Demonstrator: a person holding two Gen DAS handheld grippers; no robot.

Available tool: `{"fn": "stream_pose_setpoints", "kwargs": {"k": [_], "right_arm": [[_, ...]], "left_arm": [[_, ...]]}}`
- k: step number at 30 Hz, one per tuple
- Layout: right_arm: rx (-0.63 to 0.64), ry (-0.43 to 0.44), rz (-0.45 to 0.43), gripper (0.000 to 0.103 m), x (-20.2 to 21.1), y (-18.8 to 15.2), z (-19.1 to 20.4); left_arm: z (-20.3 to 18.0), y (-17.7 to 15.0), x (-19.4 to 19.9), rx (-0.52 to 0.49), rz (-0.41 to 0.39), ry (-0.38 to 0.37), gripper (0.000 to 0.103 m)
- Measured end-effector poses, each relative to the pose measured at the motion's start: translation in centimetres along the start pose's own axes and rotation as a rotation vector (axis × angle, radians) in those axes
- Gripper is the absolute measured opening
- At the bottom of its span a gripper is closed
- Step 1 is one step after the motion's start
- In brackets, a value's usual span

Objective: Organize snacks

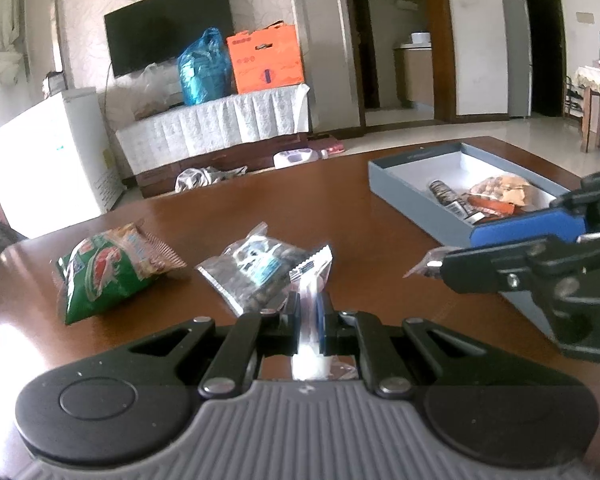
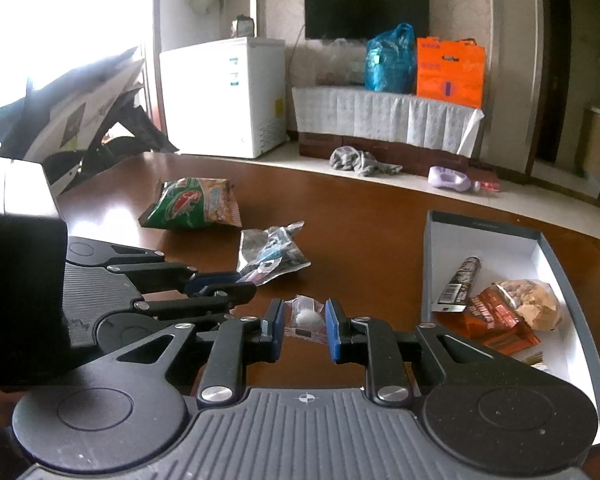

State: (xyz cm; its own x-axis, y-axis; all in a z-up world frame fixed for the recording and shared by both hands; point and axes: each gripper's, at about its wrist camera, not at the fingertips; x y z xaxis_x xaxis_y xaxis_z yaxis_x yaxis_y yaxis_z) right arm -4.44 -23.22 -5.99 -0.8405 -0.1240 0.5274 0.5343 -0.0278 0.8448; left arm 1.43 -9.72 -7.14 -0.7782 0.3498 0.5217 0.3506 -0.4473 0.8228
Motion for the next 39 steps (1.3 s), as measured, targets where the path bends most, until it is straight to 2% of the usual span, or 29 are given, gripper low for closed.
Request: {"fn": "stream_pose_setpoints", "kwargs": {"k": [14,30,39], "right_arm": [[-0.048,-0.03,-0.032,0.023,1.5,0.3,-2.9],[-0.111,-0.073,-0.082,0.023,3.6,0.4,-6.5],[-0.119,-0.088,-0.098,0.023,3.8,0.7,-7.1]], "left_arm": [[-3.9,1.7,-1.0,-0.038,-0.019,-0.035,0.005],[-6.2,4.0,-1.5,-0.096,-0.113,-0.095,0.005],[-7.3,5.3,-2.2,-0.108,-0.133,-0.12,0.005]]}}
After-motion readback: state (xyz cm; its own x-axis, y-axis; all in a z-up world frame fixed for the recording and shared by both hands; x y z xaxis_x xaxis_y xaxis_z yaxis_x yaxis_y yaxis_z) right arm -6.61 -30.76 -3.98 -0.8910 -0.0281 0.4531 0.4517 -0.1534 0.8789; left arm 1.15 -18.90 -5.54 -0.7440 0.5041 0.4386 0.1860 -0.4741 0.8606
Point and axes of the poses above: each gripper's, at about its wrist camera, not at the fingertips, and x roughly against the way its jaws point, z to its left, y to its top, and after that the axes turned 6 degrees about -x, right-handed
